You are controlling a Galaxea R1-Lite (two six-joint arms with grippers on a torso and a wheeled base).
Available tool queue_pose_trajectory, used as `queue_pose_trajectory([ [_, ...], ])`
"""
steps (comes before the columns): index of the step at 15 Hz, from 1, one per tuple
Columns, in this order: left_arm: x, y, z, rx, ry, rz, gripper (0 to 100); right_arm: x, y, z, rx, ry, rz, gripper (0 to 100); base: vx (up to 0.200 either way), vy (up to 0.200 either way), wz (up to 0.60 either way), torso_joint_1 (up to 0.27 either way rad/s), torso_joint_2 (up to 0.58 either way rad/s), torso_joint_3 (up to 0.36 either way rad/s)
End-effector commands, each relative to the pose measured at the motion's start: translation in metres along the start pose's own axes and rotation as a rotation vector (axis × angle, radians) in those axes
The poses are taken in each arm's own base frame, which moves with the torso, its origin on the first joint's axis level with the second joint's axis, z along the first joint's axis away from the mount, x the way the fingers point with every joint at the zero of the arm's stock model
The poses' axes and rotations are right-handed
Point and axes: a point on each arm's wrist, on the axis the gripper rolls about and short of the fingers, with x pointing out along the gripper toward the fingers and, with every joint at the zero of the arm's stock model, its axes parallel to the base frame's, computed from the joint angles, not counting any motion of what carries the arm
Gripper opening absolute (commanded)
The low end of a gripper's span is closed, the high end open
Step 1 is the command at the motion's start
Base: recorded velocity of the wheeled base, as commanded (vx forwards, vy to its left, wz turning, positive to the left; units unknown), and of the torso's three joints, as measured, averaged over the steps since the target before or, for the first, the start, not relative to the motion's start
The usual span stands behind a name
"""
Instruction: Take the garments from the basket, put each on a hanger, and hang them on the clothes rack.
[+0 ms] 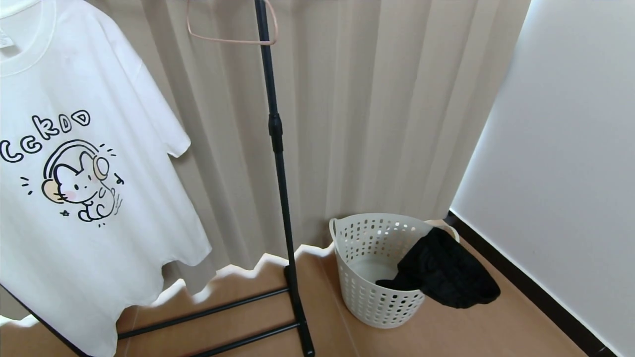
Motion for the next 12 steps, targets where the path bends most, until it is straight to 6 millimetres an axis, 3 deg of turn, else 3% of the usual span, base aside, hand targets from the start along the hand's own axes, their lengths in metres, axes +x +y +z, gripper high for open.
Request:
queue_pose_trajectory([
  [1,0.0001,0.0,0.0002,0.0,-0.001,0.0,100,0.0,0.0,0.0001,0.0,-0.001,0.0,100,0.0,-0.2,0.0,-0.002,0.0,0.002],
  [2,0.0001,0.0,0.0001,0.0,0.001,0.0,100,0.0,0.0,0.0001,0.0,-0.001,0.0,100,0.0,-0.2,0.0,0.002,0.0,0.002],
  [5,0.0001,0.0,0.0001,0.0,0.001,0.0,100,0.0,0.0,0.0001,0.0,-0.001,0.0,100,0.0,0.0,-0.6,0.001,0.0,0.002],
  [12,0.0001,0.0,0.0001,0.0,0.001,0.0,100,0.0,0.0,0.0001,0.0,-0.001,0.0,100,0.0,0.0,0.0,0.0,0.0,0.0],
])
